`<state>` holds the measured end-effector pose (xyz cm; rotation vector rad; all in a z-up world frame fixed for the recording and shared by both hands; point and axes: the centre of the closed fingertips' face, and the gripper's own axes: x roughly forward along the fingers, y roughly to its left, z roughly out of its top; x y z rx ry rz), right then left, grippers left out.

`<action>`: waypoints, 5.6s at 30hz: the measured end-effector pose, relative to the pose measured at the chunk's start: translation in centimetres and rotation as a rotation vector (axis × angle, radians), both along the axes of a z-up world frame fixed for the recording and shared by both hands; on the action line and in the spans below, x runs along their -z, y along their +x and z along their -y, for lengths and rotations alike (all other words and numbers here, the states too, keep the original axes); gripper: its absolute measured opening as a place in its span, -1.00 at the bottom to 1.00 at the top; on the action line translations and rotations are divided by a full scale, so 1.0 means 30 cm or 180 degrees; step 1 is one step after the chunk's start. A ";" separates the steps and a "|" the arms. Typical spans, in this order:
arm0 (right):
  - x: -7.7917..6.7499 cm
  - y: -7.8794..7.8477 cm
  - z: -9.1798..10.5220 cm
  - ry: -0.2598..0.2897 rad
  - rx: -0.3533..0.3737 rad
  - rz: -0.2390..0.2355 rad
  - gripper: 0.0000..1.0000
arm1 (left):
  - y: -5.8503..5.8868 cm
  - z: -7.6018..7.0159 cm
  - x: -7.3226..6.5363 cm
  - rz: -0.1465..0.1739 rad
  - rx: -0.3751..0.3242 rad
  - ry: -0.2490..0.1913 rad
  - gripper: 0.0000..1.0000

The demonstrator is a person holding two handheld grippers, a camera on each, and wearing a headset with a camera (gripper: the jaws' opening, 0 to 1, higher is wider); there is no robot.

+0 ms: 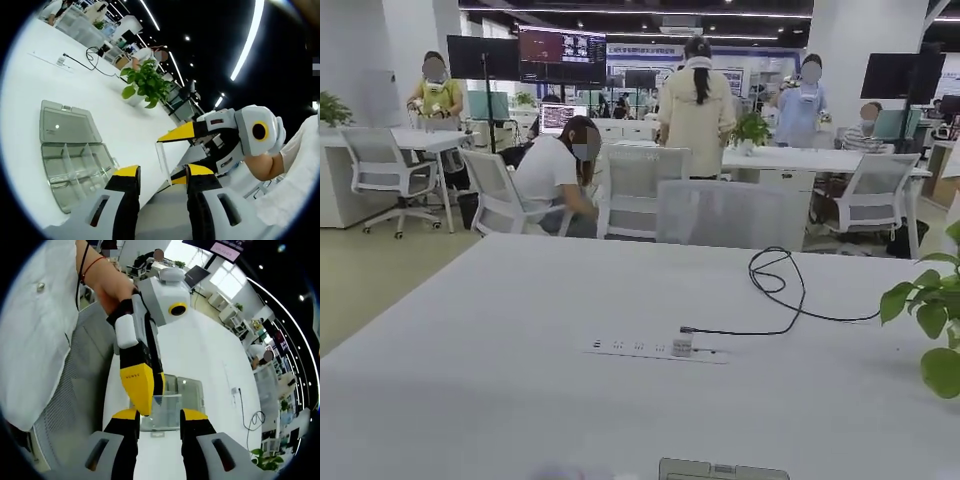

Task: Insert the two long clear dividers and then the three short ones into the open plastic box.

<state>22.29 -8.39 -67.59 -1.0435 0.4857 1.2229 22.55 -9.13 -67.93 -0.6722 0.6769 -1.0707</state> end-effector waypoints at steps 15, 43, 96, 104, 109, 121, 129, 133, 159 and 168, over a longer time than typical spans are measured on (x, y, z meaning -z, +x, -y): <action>-0.003 -0.007 -0.009 -0.0060 -0.0047 0.0042 -0.34 | -0.003 0.015 -0.005 -0.0162 0.0036 -0.0084 -0.92; -0.008 -0.004 -0.007 -0.0189 -0.0140 0.0131 -0.35 | -0.002 0.017 0.006 -0.0219 -0.0040 -0.0067 -1.00; -0.142 -0.053 0.002 0.0822 -0.0054 -0.1571 -0.43 | -0.117 0.035 -0.052 0.1697 0.1093 0.0693 -1.00; -0.135 -0.084 -0.005 0.0770 -0.0138 -0.1676 -0.53 | -0.123 0.034 -0.053 0.1745 0.1131 0.0714 -1.00; -0.119 -0.105 0.000 0.0684 -0.0205 -0.1733 -0.68 | -0.121 0.032 -0.061 0.1766 0.1118 0.0696 -1.00; -0.098 -0.117 0.006 0.0620 -0.0236 -0.1842 -0.89 | -0.120 0.034 -0.081 0.1821 0.1120 0.0661 -1.00; -0.095 -0.120 0.007 0.0608 -0.0298 -0.1854 -0.92 | -0.122 0.033 -0.082 0.1897 0.1129 0.0661 -1.00; -0.096 -0.124 0.006 0.0611 -0.0319 -0.1876 -0.93 | -0.124 0.032 -0.084 0.1983 0.1154 0.0665 -1.00; -0.086 -0.125 0.007 0.0612 -0.0312 -0.1935 -0.95 | -0.131 0.031 -0.080 0.2074 0.1166 0.0647 -0.96; -0.094 -0.123 0.004 0.0628 -0.0297 -0.1909 -0.95 | -0.118 0.008 -0.075 0.2064 0.1075 0.0693 -0.83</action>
